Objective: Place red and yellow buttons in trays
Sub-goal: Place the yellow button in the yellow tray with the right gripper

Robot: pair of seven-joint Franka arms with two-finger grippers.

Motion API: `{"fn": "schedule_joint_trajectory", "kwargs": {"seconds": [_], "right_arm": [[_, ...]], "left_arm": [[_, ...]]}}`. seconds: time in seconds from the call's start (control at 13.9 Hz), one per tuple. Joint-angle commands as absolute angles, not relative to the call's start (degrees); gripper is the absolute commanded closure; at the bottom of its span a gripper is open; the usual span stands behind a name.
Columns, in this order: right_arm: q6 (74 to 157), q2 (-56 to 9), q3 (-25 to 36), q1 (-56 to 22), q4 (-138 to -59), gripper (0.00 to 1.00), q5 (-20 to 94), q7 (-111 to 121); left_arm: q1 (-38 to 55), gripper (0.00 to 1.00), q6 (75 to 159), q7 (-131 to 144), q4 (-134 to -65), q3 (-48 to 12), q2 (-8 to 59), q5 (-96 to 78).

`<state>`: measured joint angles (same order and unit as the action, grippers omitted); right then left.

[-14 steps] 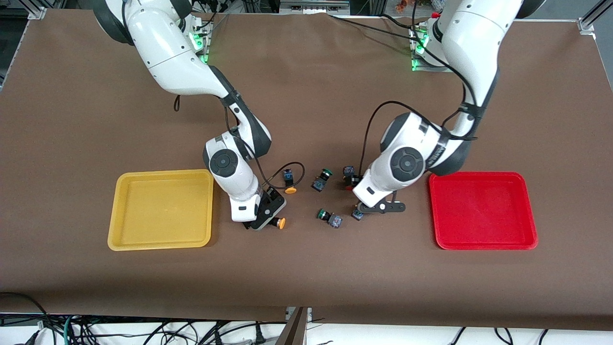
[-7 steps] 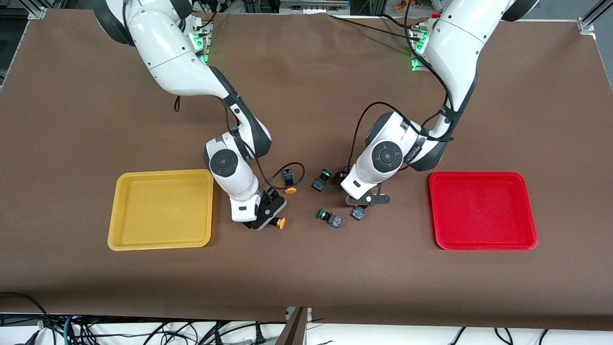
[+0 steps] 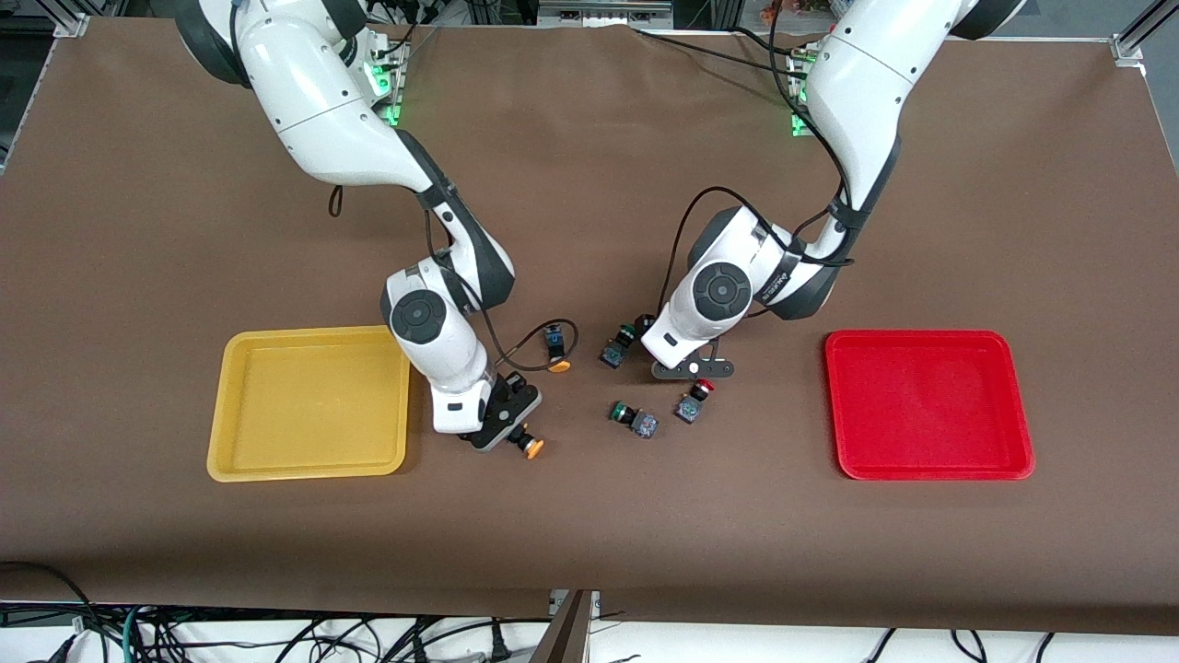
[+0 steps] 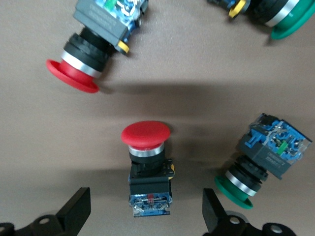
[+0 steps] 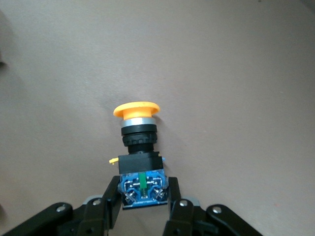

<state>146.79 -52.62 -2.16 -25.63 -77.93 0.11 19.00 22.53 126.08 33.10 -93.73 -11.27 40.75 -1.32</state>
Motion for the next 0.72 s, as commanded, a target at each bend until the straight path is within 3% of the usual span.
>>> {"fn": "schedule_joint_trajectory", "kwargs": {"seconds": [0.0, 0.43, 0.65], "right_arm": [[139.5, -48.5, -2.4, -23.4, -78.1, 0.60, -0.2, 20.3], [123.7, -41.2, 0.3, -15.2, -78.7, 0.60, 0.1, 33.5], [121.4, -38.1, 0.8, -10.5, -82.9, 0.59, 0.4, 40.3]], "left_arm": [[23.4, 0.00, 127.0, 33.6, -95.1, -10.5, 39.9, -1.6], [24.1, 0.00, 128.1, 33.6, -95.1, -10.2, 41.4, -1.5], [24.1, 0.02, 129.4, 33.6, -95.0, -10.1, 42.2, 0.3]]}}
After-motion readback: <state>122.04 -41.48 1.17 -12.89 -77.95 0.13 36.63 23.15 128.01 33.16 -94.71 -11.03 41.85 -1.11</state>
